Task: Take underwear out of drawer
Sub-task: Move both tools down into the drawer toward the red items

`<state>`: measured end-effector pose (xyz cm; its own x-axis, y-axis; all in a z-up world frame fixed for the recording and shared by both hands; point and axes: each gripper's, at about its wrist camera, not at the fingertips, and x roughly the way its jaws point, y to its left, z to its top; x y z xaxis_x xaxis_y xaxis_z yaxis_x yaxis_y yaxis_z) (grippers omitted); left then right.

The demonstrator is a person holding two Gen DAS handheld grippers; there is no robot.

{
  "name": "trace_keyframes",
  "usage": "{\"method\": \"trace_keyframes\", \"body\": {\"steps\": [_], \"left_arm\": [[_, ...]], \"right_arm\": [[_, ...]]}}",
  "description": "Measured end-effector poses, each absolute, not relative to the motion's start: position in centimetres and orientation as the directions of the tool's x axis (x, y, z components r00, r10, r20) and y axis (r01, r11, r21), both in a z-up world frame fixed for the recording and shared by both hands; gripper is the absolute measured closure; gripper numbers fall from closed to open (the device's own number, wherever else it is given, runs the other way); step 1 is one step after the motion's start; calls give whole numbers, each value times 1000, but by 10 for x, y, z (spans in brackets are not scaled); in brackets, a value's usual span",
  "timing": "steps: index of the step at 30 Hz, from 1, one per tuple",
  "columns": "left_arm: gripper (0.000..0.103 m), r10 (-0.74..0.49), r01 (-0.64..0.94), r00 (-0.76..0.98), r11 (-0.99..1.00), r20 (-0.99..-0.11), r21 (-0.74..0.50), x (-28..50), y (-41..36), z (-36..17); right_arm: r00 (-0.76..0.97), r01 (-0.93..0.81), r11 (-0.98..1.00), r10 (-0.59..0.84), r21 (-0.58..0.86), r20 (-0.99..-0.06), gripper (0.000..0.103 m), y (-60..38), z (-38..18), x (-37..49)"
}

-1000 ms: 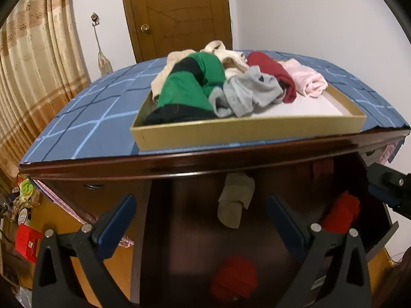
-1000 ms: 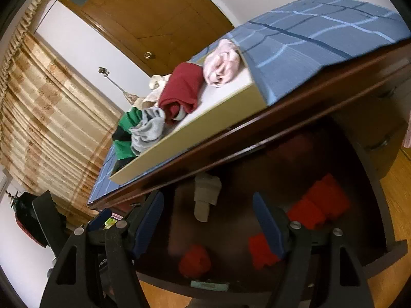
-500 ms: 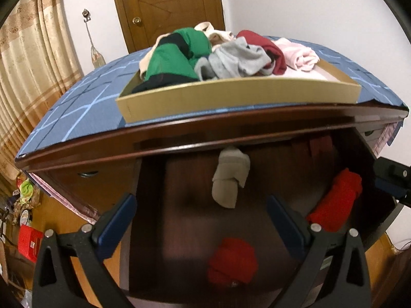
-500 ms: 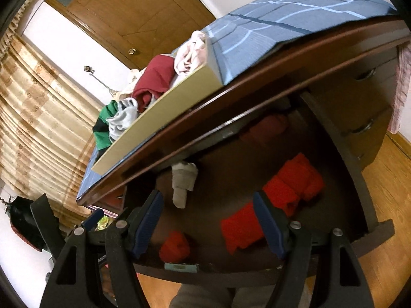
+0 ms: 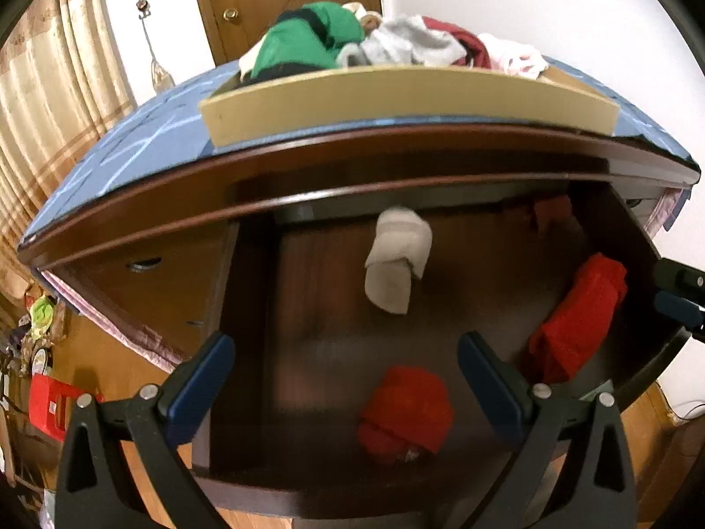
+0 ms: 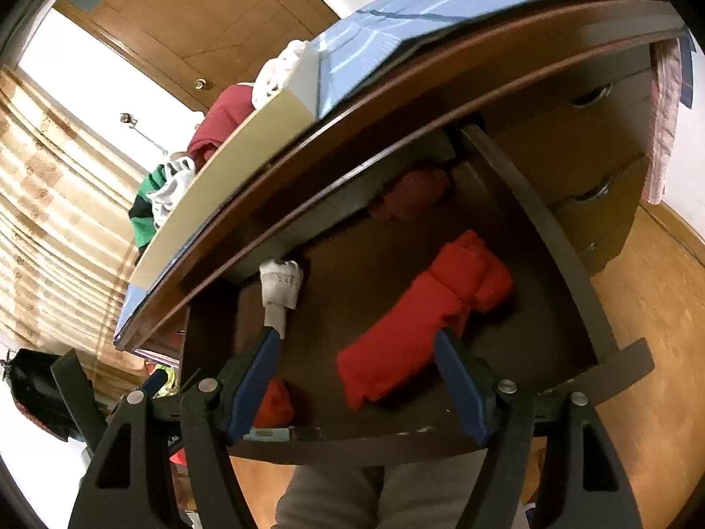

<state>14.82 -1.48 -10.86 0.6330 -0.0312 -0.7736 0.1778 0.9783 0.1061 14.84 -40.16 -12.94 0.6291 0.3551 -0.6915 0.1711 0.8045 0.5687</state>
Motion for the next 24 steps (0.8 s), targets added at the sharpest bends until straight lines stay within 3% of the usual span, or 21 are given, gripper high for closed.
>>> {"method": "trace_keyframes", "body": {"steps": [10,24], "left_arm": [[0,-52,165,604,984,-795,62,147,0,-119],[0,-44,43,655,999,-754,-21,151,72,-86]], "right_arm": [[620,173,814,347,554,-704,29,-404,-135,147],[592,174,776,410,606,-694,29,-415,-123,148]]}}
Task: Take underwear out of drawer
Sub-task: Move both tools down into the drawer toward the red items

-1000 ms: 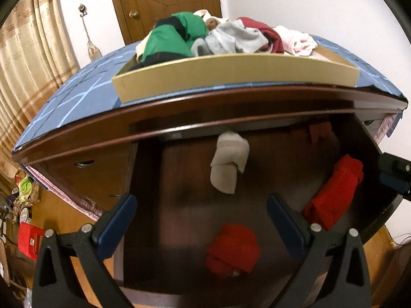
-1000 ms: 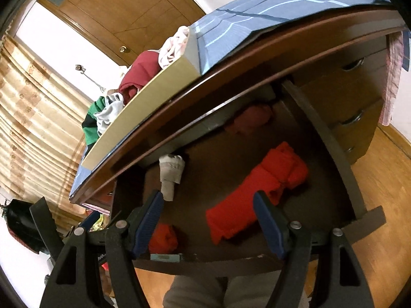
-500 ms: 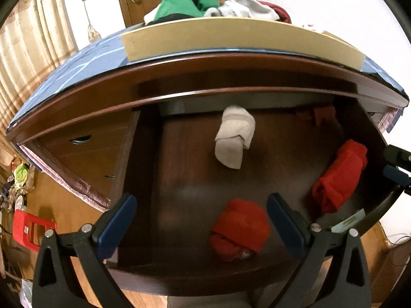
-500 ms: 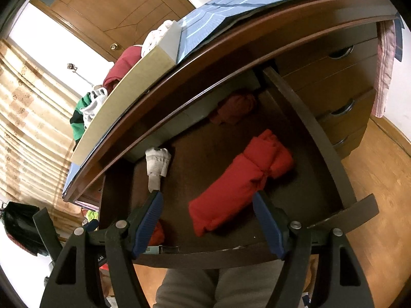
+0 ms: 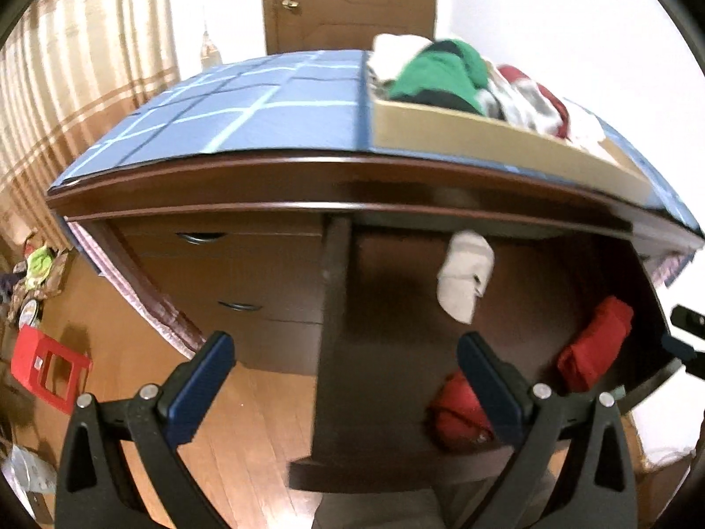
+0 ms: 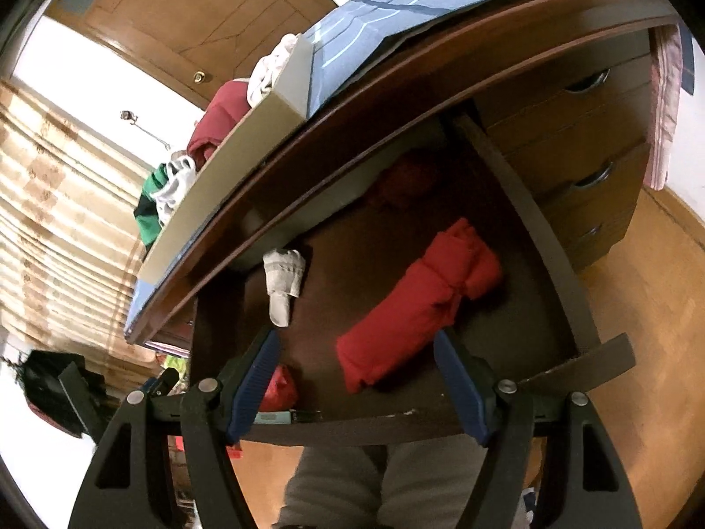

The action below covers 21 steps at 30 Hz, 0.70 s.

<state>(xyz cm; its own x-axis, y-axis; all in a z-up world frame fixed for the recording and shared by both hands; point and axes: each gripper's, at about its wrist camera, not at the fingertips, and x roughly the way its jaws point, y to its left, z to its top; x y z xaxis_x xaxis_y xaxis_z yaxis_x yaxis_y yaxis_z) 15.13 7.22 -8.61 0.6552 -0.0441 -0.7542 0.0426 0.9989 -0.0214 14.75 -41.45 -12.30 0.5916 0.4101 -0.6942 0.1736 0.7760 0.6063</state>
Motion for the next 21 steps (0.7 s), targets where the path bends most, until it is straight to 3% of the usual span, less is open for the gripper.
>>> {"method": "trace_keyframes", "body": {"steps": [13,21], "left_arm": [[0,-106,143,652,990,-751,-16,162,60,-85],[0,-107,128,652,991,-750,-30,171,73,-86]], "right_arm": [[602,224,658,487,719,-633,29,-449,-102,154],[491,234,734,477,638,-729,29,-422,-119,174]]}}
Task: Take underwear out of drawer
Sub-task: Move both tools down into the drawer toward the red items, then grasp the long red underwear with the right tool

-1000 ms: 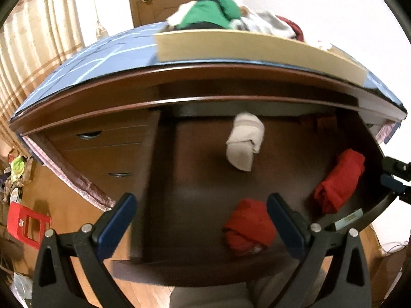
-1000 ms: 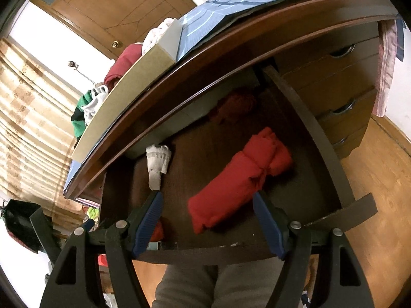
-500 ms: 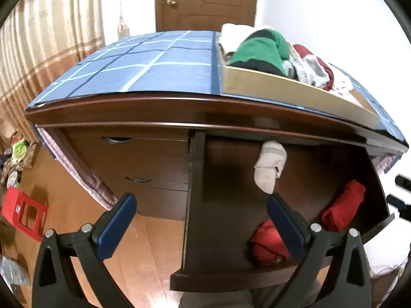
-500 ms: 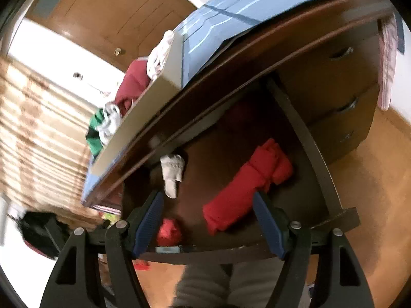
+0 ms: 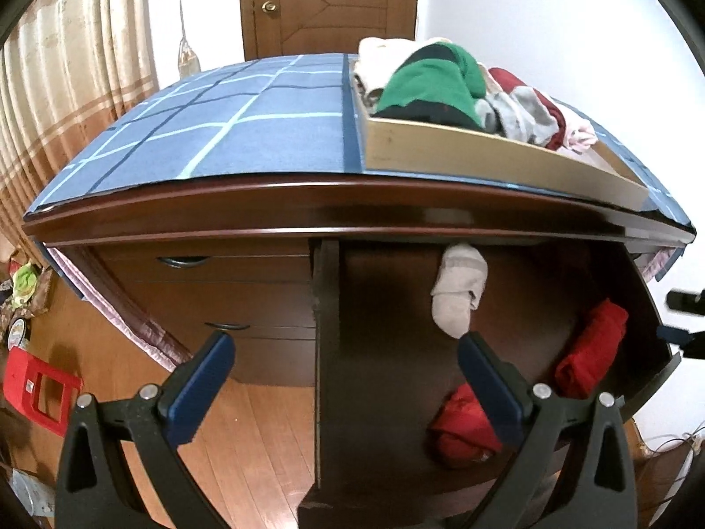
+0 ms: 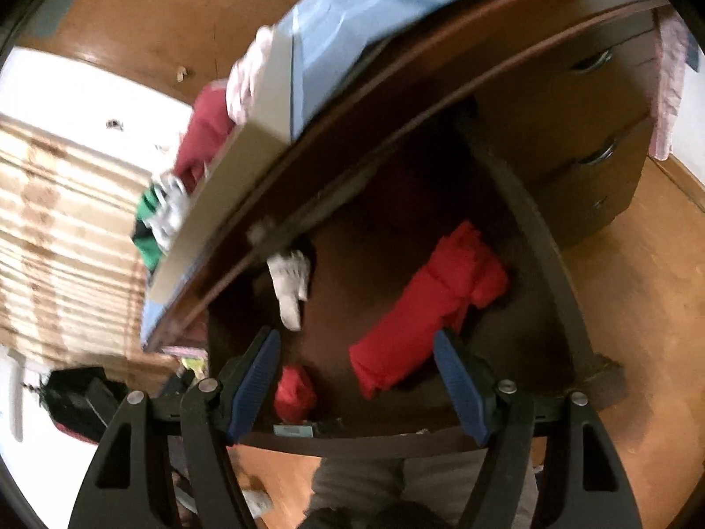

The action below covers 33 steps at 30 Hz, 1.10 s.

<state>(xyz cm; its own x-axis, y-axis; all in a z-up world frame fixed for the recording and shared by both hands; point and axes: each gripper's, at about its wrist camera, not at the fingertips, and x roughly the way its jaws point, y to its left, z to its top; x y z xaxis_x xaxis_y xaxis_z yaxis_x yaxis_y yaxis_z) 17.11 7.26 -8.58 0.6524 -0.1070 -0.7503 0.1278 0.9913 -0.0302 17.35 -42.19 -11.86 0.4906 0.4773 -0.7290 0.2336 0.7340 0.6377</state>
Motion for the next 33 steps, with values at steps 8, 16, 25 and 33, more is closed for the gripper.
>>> {"method": "trace_keyframes", "body": {"steps": [8,16,25,33], "left_arm": [[0,-113,118,669,992,-735,-45,170,85,-80],[0,-125,117,674,991,-728,-62,171,90,-76],[0,-131,131,669,990,-732,-58,166,88,-76],[0,-150,148,653,987,-743,-69,157,81,-77]], "right_arm": [[345,226,874,341,430,-874,29,-388,-140,191],[238,240,891,331,386,-913,29,-383,-159,208],[175,276,906,281,321,-944,29,-383,-193,232],[310,11,973,217,232,-926,41,-348,-177,223]]}}
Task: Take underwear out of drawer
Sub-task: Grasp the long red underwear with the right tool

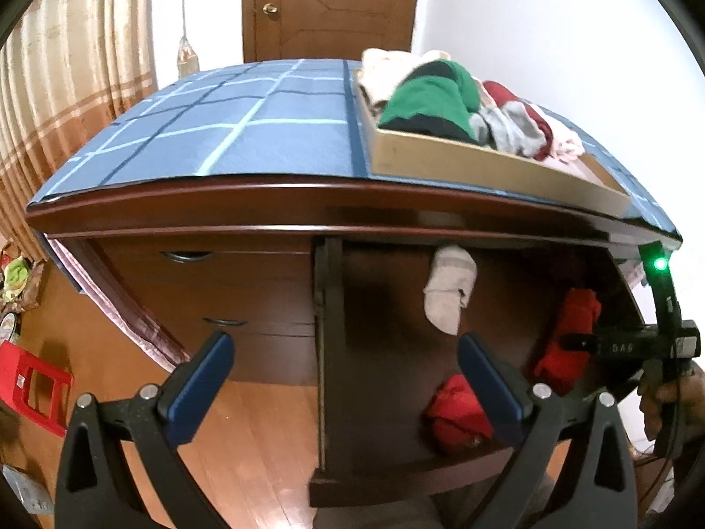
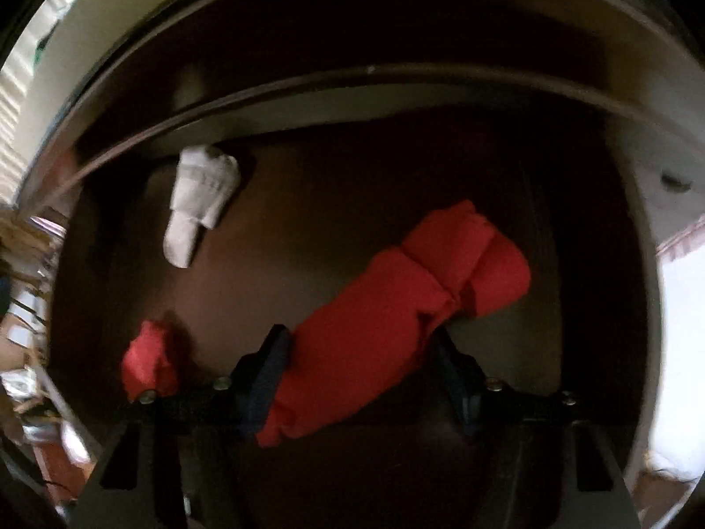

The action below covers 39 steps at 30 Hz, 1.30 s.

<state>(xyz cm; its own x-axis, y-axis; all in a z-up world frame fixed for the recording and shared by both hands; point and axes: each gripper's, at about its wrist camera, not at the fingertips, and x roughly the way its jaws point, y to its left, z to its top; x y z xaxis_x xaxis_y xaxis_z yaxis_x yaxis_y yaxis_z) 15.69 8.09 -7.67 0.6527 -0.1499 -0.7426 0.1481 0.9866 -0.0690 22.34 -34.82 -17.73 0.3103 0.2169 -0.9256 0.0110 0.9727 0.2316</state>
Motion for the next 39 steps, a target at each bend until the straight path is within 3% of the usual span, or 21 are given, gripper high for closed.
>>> {"method": "trace_keyframes", "body": {"steps": [7,12,17,28,34,39], "left_arm": [[0,-175,199,629,978,-757,-61,155,57,-78],[0,-189,218,598,973,-779,-69,156,42,-83],[0,-181,227,581,972,-794,-55,155,27,-86],[1,-177,282,569,959,-803,-12,195,-31,-92],[9,-130,403,533,908,-836,115,223,-72,-113],[36,-105,423,494,897,-863,132,238,-80,-130]], "right_arm": [[434,90,908,334,410,-836,55,-377,-171,193],[547,87,882,347,464,-762,57,-393,-150,172],[566,73,896,324,438,-758,58,-393,-147,170],[638,27,832,412,554,-650,61,-397,-150,168],[644,22,826,419,563,-640,61,-397,-150,170],[648,23,822,421,570,-634,61,-401,-149,171]]}}
